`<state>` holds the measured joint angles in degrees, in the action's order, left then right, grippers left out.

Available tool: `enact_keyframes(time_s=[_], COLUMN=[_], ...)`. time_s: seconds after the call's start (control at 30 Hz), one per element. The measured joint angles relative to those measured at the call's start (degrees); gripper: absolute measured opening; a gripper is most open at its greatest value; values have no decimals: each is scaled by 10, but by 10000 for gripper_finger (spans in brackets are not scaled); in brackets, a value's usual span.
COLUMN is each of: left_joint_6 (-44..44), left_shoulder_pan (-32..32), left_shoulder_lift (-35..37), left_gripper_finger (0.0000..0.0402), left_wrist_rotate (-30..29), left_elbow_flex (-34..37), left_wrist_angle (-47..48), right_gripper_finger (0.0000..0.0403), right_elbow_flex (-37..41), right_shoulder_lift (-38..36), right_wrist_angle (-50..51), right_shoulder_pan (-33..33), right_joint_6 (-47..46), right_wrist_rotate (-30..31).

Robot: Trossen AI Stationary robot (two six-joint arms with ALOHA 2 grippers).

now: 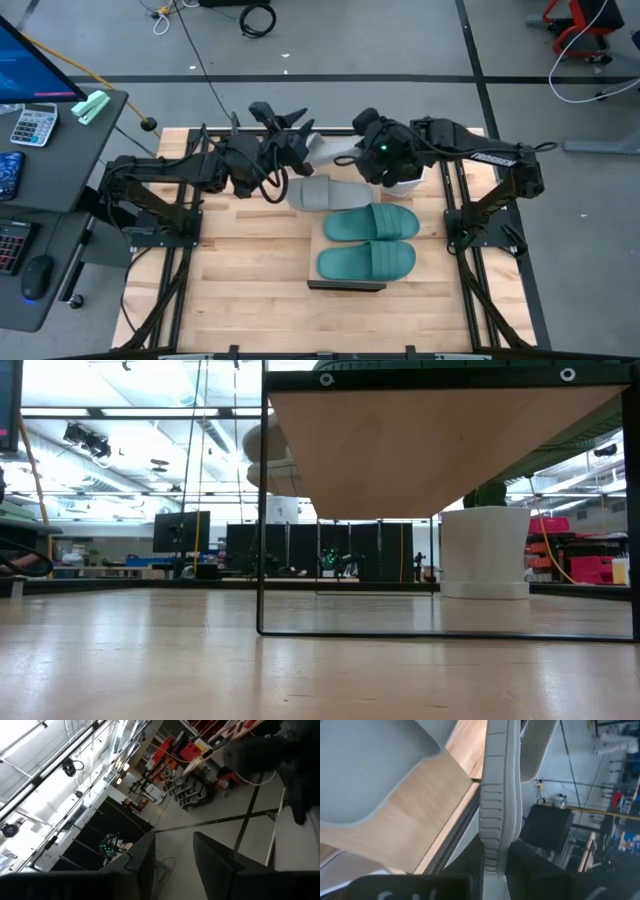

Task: Pick and place slides into the shelf
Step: Put the gray slide on the shelf

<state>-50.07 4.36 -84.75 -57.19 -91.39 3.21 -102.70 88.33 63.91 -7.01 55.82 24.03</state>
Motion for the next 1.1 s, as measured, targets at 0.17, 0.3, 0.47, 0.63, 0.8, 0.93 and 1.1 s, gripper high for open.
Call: enact_keyframes(time_s=[0.17, 0.3, 0.47, 0.63, 0.8, 0.93, 1.1], left_joint_6=[0, 0, 0, 0, 0, 0, 0], left_shoulder_pan=[0, 0, 0, 0, 0, 0, 0], left_shoulder_lift=[0, 0, 0, 0, 0, 0, 0], left_gripper_finger=[134, 128, 127, 129, 122, 119, 121], left_wrist_rotate=[0, 0, 0, 0, 0, 0, 0], left_elbow_flex=[0, 0, 0, 0, 0, 0, 0], left_wrist_angle=[0, 0, 0, 0, 0, 0, 0], right_gripper_finger=[53, 53, 53, 53, 53, 53, 53], right_elbow_flex=[48, 85, 104, 104, 105, 105, 105], right_shoulder_lift=[0, 1, 1, 0, 0, 0, 0], right_wrist_angle=[-30, -68, -112, -127, -125, -125, -125], right_shoulder_pan=[0, 0, 0, -10, -28, -43, -57], right_joint_6=[11, 14, 36, 69, 94, 90, 90], right_wrist_rotate=[-4, -2, 0, -2, -11, -25, -47])
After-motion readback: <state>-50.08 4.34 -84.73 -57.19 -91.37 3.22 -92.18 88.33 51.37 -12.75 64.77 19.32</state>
